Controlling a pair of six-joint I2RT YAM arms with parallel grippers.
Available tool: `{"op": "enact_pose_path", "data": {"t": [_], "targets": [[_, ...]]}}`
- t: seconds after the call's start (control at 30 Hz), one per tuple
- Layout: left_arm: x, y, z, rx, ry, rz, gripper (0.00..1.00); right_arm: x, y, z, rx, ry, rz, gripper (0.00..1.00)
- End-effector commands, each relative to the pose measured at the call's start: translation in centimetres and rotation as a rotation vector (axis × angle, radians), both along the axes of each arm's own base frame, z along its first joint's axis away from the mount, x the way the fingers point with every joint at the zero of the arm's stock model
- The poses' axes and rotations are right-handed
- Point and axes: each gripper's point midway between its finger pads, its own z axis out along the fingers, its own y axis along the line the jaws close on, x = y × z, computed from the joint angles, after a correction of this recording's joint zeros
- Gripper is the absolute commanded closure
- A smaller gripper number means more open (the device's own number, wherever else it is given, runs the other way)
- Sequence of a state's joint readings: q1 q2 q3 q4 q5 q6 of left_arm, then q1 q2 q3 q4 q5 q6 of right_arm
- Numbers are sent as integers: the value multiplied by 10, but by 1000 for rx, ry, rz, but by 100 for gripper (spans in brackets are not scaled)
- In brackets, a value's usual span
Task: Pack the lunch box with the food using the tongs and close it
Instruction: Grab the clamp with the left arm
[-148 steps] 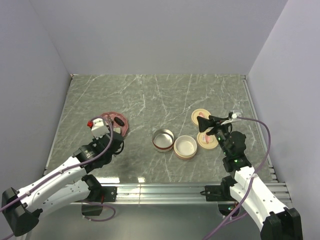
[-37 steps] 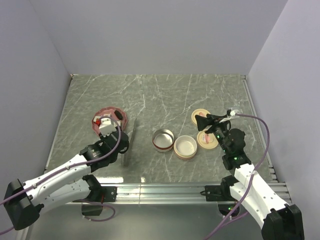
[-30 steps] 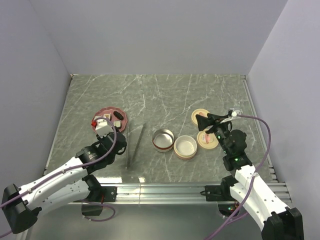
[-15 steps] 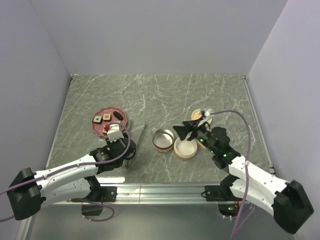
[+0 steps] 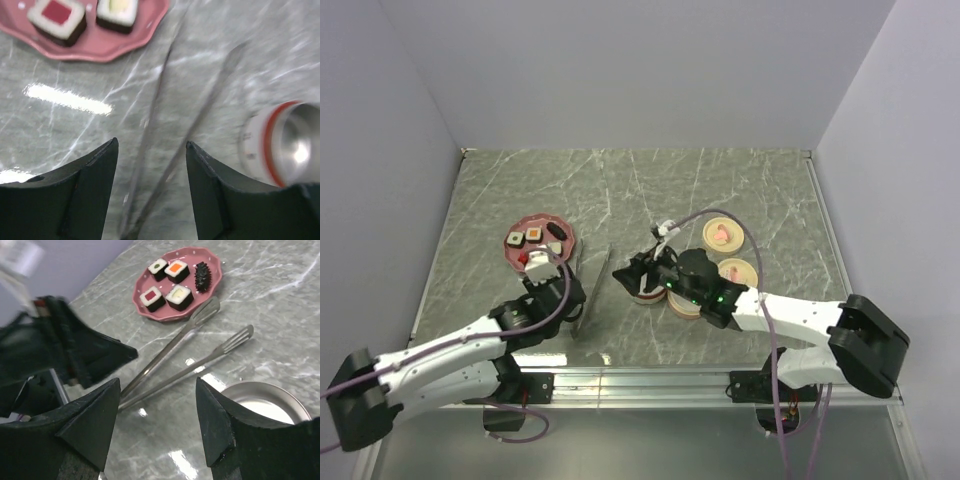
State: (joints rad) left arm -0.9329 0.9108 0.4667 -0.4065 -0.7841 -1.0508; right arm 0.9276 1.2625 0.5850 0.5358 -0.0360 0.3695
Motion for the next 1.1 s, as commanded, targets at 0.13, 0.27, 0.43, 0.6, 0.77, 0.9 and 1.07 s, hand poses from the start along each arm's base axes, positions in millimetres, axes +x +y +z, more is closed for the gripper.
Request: {"op": "enact_pose_path", "data": {"t": [0.13,0.27,0.43,0.6,0.77,0.9,1.07], "targets": [[9,-6,2,-58,-38,-47,35,37,14,53,7,-90,-126,32],[11,-17,-17,-5,40,-76,36,45,13,62,-1,-88,-170,31],[8,-22,-25,2,79,-102,34,49,5,65,-5,-90,-205,30],[4,-26,-28,-18,92,-128,32,48,3,67,-1,-92,-202,30],[1,-32,-38,-1,141,-137,32,46,2,68,10,-91,-200,30],[-2,-31,-46,27,174,-115,31,42,-3,71,25,-95,-200,30],[-4,-38,-52,52,197,-144,31,40,-6,72,37,-97,-202,29]]}}
